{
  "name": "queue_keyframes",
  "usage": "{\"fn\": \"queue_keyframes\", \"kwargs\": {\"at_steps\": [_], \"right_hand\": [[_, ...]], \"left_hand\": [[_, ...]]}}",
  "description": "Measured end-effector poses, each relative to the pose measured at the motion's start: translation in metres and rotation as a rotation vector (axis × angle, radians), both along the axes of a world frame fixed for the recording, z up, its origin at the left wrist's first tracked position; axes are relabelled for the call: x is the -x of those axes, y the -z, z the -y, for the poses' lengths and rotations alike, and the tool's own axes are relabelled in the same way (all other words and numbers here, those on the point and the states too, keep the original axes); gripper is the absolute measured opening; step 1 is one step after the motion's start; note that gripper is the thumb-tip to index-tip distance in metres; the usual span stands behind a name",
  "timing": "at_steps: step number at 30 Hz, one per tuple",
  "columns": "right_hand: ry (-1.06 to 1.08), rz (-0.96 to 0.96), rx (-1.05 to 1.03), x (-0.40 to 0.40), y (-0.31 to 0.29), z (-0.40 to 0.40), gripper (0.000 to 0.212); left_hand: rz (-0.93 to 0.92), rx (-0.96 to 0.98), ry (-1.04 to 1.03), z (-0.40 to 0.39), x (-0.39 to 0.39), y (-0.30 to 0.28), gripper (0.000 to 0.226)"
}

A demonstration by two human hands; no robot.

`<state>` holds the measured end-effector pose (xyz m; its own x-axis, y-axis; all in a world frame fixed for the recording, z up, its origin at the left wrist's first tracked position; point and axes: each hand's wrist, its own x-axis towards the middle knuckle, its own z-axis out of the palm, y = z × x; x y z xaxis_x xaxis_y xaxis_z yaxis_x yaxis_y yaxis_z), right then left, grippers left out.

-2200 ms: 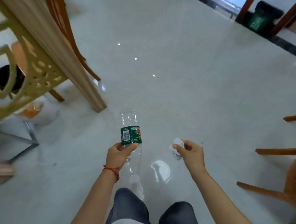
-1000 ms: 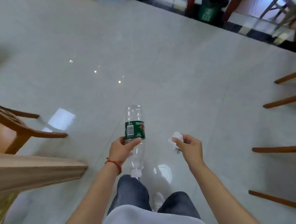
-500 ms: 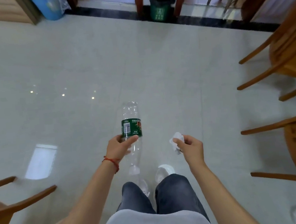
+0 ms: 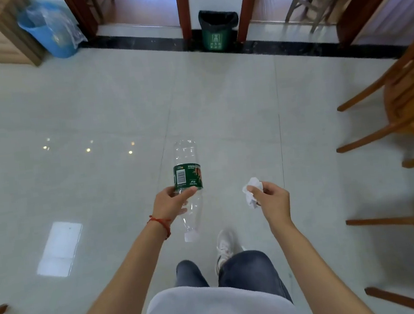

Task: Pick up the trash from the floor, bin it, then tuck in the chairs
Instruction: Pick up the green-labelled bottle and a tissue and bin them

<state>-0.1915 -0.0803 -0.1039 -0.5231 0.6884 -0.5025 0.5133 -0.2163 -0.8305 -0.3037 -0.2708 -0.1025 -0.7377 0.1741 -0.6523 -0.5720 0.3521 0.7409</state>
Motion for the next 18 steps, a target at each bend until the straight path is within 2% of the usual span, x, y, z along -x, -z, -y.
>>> {"fn": "queue_keyframes", "kwargs": {"at_steps": [10,18], "right_hand": [[0.020,-0.010,0.013,0.123,-0.010,-0.100,0.009],[0.074,-0.004,0.001,0.267,-0.002,-0.167,0.006]], "left_hand": [[-0.015,0.001,0.009,-0.097,0.126,-0.011,0.045],[0.016,-0.025,0.047,-0.176,0.273,-0.004,0.046]]}}
